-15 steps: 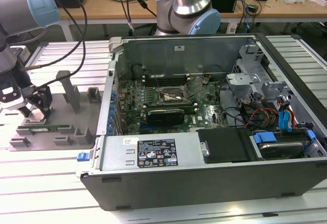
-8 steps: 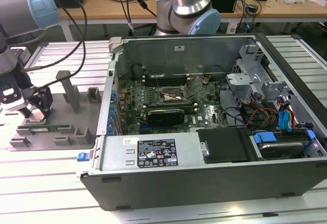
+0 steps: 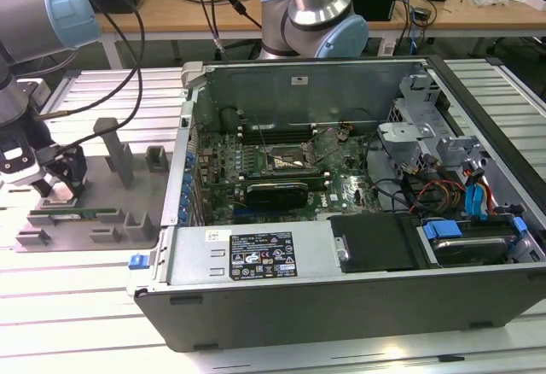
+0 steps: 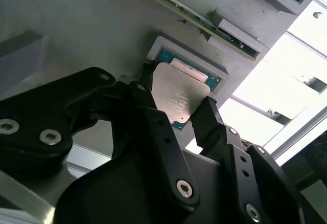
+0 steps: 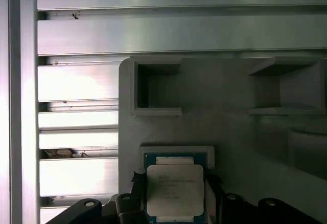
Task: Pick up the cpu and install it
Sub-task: 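Pick up the cpu and move it towards the insertion slot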
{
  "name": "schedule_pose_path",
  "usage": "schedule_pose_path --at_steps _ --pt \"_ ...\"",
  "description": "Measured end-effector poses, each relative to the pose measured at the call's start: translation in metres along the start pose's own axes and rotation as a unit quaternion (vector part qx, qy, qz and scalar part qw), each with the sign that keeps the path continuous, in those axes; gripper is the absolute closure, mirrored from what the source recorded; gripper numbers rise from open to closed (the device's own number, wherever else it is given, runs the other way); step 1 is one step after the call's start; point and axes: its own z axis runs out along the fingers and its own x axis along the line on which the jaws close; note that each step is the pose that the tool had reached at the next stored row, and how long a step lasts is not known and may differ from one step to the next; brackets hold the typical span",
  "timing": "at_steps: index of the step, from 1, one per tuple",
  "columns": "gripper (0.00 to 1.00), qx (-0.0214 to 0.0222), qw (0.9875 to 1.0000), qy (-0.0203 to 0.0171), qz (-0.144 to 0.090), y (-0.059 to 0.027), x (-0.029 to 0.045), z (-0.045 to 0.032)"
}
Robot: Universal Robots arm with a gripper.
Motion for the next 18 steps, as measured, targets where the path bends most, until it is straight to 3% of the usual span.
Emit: schedule_pose_path --at_steps 6,18 --pt "0.46 -0.0001 1.0 -0.0001 0.0 0.0001 0.0002 -0.0034" --pt "0.46 0.0 1.0 0.0 0.0 0.0022 -0.0007 -0.0523"
